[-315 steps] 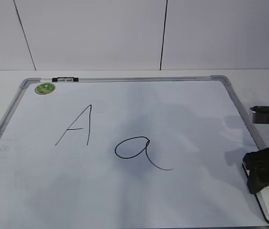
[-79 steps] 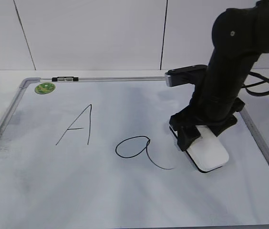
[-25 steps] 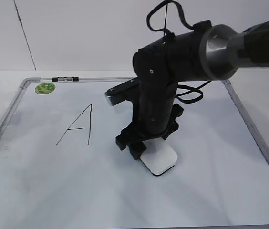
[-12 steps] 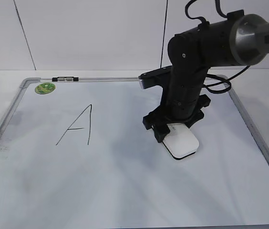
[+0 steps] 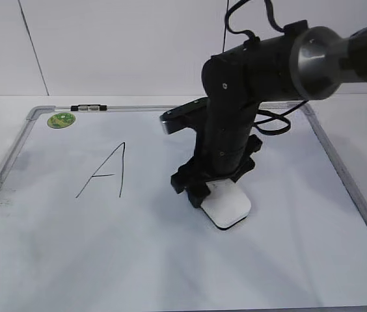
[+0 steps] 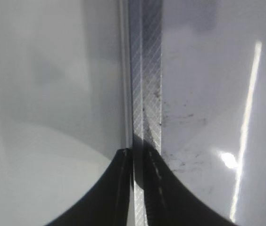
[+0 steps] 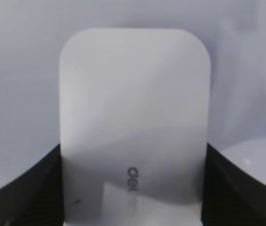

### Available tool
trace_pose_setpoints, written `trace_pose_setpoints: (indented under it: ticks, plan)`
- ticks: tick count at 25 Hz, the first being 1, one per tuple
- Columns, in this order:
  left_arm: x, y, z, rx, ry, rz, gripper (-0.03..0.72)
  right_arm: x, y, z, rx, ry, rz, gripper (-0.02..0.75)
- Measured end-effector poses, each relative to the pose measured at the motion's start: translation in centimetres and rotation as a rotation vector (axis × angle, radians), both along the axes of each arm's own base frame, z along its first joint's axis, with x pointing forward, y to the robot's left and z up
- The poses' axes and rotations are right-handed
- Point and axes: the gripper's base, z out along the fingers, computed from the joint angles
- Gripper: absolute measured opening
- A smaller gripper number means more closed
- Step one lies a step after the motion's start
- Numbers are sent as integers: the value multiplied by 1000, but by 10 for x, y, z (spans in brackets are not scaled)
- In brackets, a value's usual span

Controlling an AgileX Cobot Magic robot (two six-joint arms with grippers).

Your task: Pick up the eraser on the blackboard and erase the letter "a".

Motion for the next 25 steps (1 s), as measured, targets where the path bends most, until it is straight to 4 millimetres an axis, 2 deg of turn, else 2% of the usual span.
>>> trace_pose_setpoints:
  ticks: [6,9,14,20,25]
  plan:
    - [0,0,0,0,0,0,64,-16,31,8,2,51,91,536]
    - [0,0,0,0,0,0,64,-14,44,32,29,56,106,536]
    - [0,0,0,0,0,0,65,-7,50,68,48,20,123,536]
    - [0,0,0,0,0,0,67,6,38,75,31,-10,99,536]
    - [0,0,0,0,0,0,69,27,9,75,27,-13,19,536]
